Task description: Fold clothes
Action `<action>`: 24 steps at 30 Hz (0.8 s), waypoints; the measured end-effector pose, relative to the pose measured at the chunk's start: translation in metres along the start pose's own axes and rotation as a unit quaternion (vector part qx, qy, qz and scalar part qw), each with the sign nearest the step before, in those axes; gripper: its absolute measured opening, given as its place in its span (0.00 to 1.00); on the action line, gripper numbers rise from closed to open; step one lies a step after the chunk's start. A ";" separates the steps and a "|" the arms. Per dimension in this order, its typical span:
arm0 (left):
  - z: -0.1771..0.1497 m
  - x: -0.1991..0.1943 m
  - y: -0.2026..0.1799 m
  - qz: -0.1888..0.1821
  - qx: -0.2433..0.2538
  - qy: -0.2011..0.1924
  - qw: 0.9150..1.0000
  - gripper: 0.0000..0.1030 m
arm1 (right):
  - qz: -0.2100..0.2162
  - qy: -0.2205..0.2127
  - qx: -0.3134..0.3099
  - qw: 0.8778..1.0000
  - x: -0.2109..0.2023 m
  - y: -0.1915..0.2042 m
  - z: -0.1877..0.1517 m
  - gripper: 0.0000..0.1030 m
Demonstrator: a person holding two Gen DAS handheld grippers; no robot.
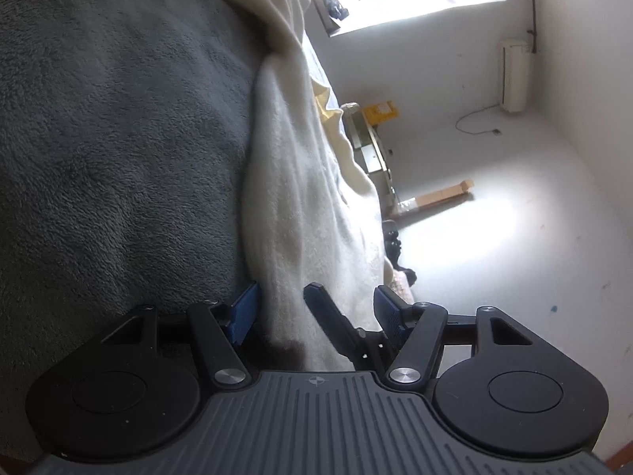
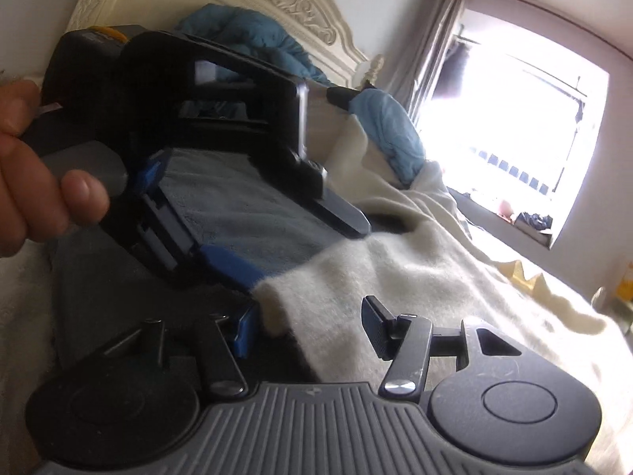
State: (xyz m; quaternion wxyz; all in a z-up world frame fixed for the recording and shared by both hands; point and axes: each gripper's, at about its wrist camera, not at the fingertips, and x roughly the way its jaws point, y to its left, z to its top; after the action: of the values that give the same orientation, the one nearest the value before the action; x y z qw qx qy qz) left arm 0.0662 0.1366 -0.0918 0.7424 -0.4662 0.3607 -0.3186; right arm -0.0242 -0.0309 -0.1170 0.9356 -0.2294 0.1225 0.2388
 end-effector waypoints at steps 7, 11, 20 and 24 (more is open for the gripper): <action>0.017 0.000 -0.025 0.042 0.063 -0.012 0.997 0.67 | -0.031 -0.022 0.008 0.999 -0.010 -0.008 0.000 0.10; 0.044 0.016 -0.040 0.083 0.091 -0.034 0.992 0.71 | -0.051 -0.053 -0.057 0.996 -0.026 -0.005 0.006 0.10; 0.103 0.112 -0.076 0.241 0.198 0.011 0.950 0.69 | -0.045 -0.077 -0.206 0.975 -0.043 -0.004 0.002 0.10; 0.108 0.140 -0.078 0.276 0.201 0.038 0.939 0.20 | -0.035 -0.077 -0.252 0.964 -0.043 0.000 -0.008 0.09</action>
State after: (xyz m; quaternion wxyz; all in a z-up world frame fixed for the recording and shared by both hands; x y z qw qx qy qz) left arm 0.2209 0.0453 -0.0200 0.8653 -0.1769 0.4313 -0.1843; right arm -0.0616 -0.0515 -0.1096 0.8622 -0.4424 -0.0222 0.2457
